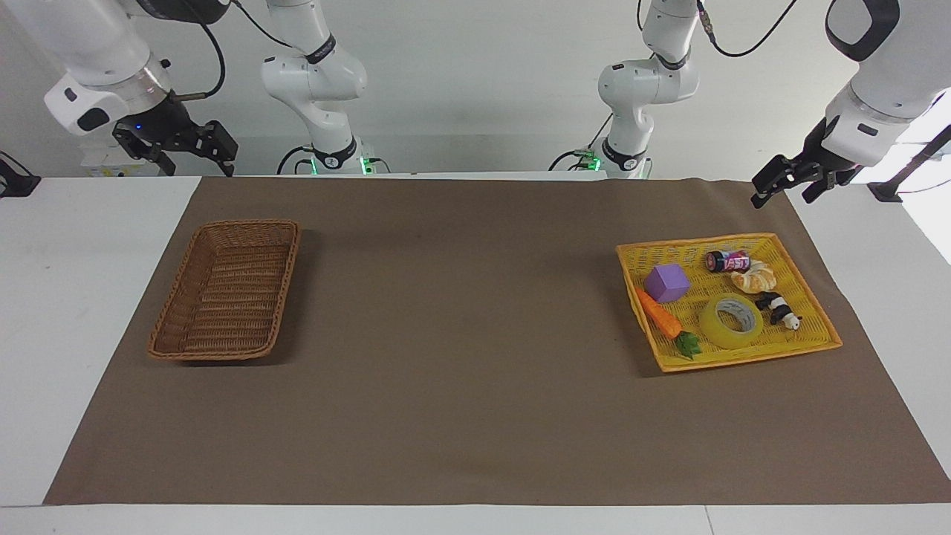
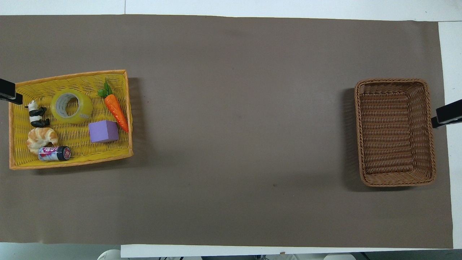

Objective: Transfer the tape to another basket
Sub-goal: 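Reach the left gripper down toward the clear tape roll in the yellow basket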

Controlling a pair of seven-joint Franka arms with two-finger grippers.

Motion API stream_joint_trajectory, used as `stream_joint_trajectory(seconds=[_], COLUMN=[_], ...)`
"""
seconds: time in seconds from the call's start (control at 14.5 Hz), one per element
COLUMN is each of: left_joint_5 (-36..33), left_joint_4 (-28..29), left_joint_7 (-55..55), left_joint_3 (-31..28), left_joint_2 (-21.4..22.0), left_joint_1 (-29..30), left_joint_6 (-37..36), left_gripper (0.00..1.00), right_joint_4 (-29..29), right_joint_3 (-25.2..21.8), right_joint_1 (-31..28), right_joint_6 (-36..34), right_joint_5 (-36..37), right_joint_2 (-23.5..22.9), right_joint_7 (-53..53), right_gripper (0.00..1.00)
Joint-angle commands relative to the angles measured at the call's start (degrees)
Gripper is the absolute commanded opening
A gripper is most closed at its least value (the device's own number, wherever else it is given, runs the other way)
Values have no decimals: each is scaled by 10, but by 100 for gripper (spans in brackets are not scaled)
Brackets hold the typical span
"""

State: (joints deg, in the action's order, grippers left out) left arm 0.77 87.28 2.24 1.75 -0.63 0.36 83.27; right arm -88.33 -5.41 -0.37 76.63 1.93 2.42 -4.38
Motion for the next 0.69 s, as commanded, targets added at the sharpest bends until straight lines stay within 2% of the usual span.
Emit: stream_joint_trajectory(seconds=[0.0, 0.28, 0.35, 0.48, 0.55, 0.62], left_joint_5=[-4, -3, -5, -5, -6, -5], left_joint_4=[9, 10, 38, 178, 218, 228], left_joint_7=[4, 15, 14, 11, 10, 9], left_joint_3=[-3, -3, -3, -3, -3, -3], left_joint_2=[8, 10, 18, 75, 83, 75], left_joint_1=[-6, -4, -6, 3, 7, 10], left_joint_6=[2, 2, 10, 167, 201, 214], left_gripper=[100, 100, 100, 100, 100, 100], right_joint_4=[-8, -8, -8, -8, -8, -8], right_joint_3=[2, 2, 2, 2, 2, 2], right_joint_1=[-3, -3, -3, -3, -3, -3], right_joint_6=[-1, -1, -1, -2, -1, -1], right_joint_5=[4, 4, 4, 4, 4, 4], right_joint_2=[8, 7, 7, 7, 7, 7], right_joint_7=[-14, -14, -14, -14, -13, -13], right_gripper=[99, 99, 99, 99, 99, 99])
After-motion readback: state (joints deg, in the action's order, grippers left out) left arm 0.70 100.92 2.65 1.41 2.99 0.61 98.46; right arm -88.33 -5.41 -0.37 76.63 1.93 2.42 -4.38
